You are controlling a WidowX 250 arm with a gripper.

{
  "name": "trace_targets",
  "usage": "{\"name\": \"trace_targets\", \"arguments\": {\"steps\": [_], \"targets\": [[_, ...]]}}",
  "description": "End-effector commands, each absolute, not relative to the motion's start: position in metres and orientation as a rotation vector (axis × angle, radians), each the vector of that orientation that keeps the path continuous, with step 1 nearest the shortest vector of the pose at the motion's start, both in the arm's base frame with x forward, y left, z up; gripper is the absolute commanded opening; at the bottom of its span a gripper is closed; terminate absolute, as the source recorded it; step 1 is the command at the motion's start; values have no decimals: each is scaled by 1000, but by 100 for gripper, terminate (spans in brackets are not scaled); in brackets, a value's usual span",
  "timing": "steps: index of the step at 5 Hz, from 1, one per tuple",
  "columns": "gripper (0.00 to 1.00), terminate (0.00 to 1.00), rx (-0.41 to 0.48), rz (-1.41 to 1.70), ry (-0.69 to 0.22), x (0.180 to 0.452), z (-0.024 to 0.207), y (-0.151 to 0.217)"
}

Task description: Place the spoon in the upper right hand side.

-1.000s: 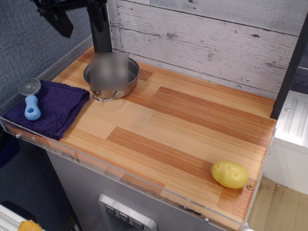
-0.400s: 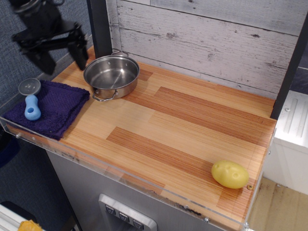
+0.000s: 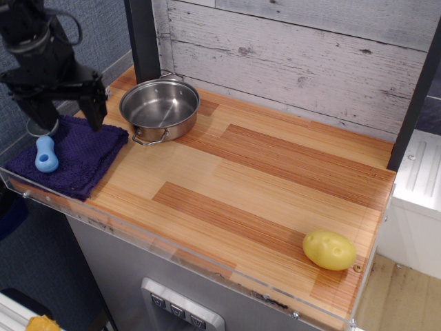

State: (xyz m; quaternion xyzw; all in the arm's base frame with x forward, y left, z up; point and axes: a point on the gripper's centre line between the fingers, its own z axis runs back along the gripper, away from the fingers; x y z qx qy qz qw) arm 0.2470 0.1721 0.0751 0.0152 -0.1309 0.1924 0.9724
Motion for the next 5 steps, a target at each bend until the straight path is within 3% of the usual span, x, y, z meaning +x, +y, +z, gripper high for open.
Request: {"name": "trace_targets", "arguments": {"steps": [1, 4, 5], "targets": [[100, 0, 82, 449, -254, 235, 63, 201], [100, 0, 65, 513, -227, 220, 42, 215], [0, 0, 83, 538, -242, 221, 43, 216]]}}
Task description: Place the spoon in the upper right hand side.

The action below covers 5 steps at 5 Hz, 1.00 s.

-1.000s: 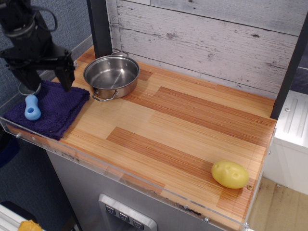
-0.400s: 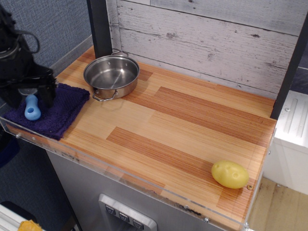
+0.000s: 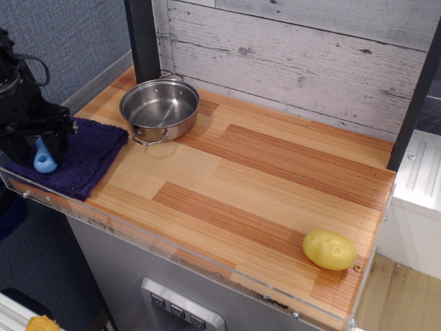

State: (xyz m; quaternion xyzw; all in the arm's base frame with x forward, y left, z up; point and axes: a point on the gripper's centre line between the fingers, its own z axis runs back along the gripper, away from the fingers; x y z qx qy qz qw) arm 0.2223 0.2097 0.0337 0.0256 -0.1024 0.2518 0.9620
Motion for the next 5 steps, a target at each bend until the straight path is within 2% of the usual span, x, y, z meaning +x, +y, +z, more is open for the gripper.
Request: {"name": "trace_targets", "arguments": {"steps": [1, 2, 3, 4, 5], "targets": [[0, 0, 74, 540, -244, 223, 43, 209], [0, 0, 57, 531, -248, 224, 46, 204], [0, 0, 28, 531, -293, 235, 64, 199], [0, 0, 50, 547, -395, 247, 98, 188], [0, 0, 41, 507, -459, 261, 121, 161]]}}
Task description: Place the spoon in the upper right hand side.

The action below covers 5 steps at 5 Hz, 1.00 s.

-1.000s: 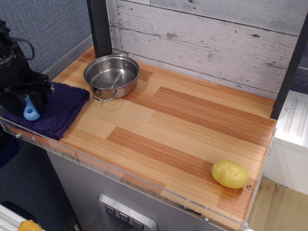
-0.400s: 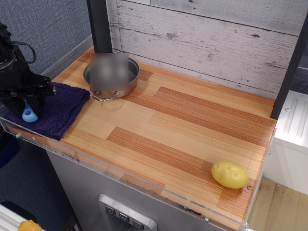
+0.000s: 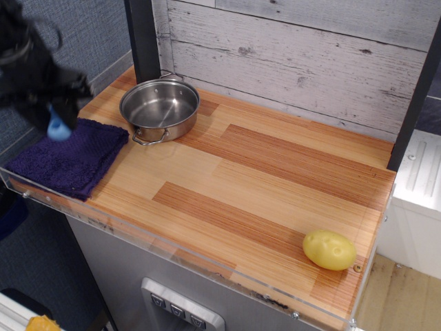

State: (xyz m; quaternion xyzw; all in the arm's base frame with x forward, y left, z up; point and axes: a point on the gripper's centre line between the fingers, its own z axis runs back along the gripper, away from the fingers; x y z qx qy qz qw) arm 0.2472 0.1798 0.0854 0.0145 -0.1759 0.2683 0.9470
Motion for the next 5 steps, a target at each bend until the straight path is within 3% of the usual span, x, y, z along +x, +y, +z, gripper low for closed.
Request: {"name": "trace_targets", "arguments": {"steps": [1, 3, 5], "targets": [[0, 0, 12, 450, -483, 274, 131, 131], [0, 0, -82, 217, -486, 315, 132, 52], [0, 0, -140, 46, -469, 352, 114, 7]]}}
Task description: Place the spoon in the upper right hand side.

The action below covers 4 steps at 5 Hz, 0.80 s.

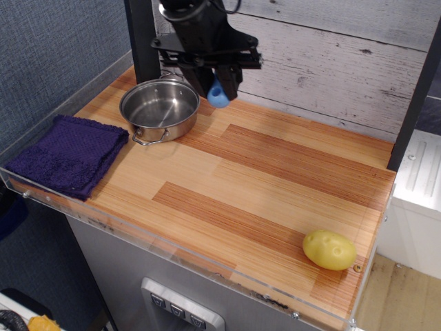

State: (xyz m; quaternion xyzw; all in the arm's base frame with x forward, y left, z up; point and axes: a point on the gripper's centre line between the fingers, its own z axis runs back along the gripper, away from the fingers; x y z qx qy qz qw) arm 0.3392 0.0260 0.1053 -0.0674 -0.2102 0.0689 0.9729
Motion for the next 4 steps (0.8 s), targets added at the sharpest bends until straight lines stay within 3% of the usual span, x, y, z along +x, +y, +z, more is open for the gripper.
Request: {"name": "trace_targets", "arguments": {"steps": [1, 4], "targets": [[0, 0, -141, -41, -446, 364, 98, -6], [0, 0, -156, -247, -350, 361, 56, -58]]}}
